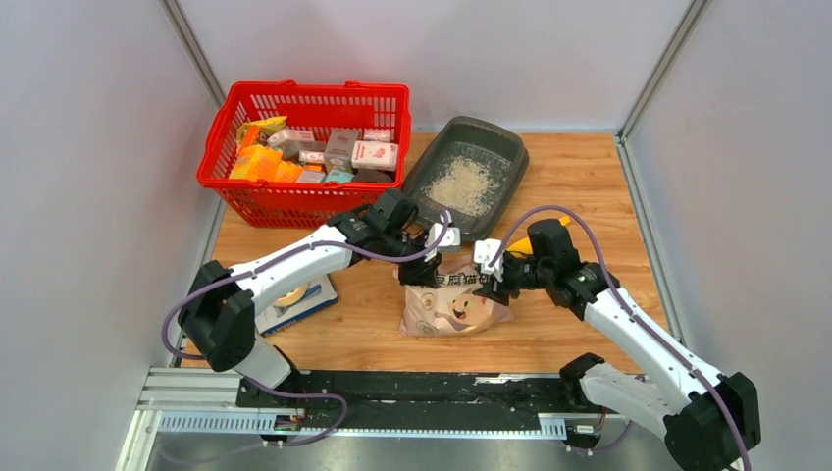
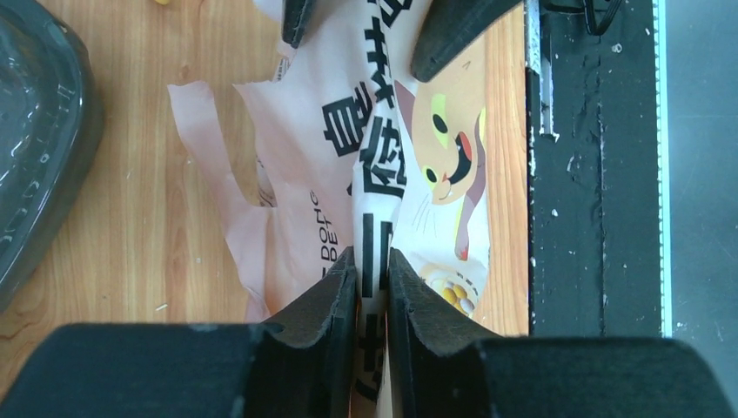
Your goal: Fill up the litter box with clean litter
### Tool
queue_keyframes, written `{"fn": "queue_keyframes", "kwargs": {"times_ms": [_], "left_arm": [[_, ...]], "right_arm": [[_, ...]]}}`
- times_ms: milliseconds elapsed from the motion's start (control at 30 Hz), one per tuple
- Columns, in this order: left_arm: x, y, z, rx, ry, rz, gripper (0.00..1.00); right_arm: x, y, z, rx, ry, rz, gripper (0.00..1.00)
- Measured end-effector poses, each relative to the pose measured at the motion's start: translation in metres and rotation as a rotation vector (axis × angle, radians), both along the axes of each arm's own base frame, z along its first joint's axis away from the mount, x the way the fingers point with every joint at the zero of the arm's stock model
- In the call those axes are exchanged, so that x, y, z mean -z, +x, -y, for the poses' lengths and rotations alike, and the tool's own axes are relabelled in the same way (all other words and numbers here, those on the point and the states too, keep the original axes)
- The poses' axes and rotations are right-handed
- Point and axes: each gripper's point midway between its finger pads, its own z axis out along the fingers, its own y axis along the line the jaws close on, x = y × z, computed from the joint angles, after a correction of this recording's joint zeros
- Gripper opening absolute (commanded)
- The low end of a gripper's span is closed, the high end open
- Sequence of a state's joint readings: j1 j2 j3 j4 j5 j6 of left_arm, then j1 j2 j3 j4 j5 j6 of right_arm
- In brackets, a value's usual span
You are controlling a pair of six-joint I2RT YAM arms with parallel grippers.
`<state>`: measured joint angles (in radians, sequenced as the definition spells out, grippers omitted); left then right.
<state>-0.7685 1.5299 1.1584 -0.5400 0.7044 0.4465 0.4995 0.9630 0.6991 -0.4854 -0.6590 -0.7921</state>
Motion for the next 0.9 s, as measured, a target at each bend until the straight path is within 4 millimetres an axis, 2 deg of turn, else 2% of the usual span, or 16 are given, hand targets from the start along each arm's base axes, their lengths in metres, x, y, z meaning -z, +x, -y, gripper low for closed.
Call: {"fn": "queue_keyframes", "kwargs": {"times_ms": [67, 167, 400, 533, 567, 633, 667, 700, 900], "left_arm": [[0.0, -0.001, -0.003, 0.003, -0.001, 0.007, 0.3], [0.001, -0.002, -0.007, 0.002, 0.003, 0.012, 0.38], [0.002, -0.003, -0.027, 0.017, 0.021, 0.025, 0.37], [0.0, -0.005, -0.035, 0.042, 0.02, 0.038, 0.29], [-0.001, -0.005, -0.037, 0.049, 0.018, 0.042, 0.2], [-0.002, -0.007, -0.039, 0.074, 0.009, 0.046, 0.12], [-0.002, -0.007, -0.04, 0.074, 0.009, 0.046, 0.04], [-0.003, -0.008, -0.04, 0.083, 0.0, 0.051, 0.0], [-0.007, -0.01, -0.049, 0.095, -0.035, 0.087, 0.0]], "right_arm": [[0.002, -0.001, 0.001, 0.016, 0.003, -0.034, 0.44], [0.006, -0.003, 0.002, 0.044, 0.006, -0.084, 0.33], [0.008, -0.009, 0.002, 0.093, 0.026, -0.202, 0.05], [0.006, -0.011, 0.002, 0.118, 0.049, -0.279, 0.0], [0.006, -0.012, 0.002, 0.124, 0.055, -0.3, 0.0], [0.005, -0.013, 0.002, 0.133, 0.061, -0.33, 0.0], [0.005, -0.012, 0.002, 0.137, 0.064, -0.34, 0.0], [0.004, -0.012, 0.002, 0.141, 0.066, -0.352, 0.0], [-0.004, -0.012, -0.004, 0.141, 0.11, -0.437, 0.0]]}}
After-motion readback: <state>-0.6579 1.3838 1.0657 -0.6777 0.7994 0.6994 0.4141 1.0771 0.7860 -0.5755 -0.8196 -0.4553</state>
